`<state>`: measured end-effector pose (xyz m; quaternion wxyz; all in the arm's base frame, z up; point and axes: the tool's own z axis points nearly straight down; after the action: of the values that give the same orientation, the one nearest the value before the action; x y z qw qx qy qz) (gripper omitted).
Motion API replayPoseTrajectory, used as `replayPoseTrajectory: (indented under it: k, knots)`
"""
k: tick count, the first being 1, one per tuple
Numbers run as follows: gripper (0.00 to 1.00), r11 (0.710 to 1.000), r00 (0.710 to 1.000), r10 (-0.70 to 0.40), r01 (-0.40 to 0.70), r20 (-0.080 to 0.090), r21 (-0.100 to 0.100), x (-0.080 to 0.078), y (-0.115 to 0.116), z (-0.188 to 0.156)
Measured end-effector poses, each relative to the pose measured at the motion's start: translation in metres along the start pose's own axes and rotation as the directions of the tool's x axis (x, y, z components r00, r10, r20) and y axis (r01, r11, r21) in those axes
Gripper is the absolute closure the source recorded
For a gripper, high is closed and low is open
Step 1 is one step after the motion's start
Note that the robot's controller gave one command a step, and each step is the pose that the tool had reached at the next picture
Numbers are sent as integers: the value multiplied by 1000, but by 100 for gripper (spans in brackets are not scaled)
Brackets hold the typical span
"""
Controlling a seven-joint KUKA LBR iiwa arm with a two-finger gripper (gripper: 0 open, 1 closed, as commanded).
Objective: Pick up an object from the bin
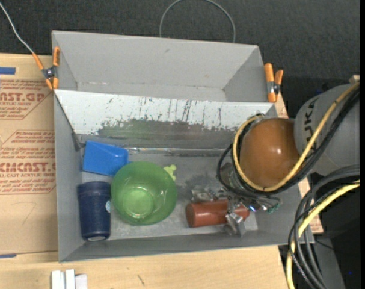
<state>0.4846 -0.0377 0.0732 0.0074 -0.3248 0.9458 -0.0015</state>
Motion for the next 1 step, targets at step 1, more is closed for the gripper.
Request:
replayPoseTrajectory:
  k: [1]
  knots:
    - [100, 830, 830, 557, -557, -18, -8, 20, -22, 3]
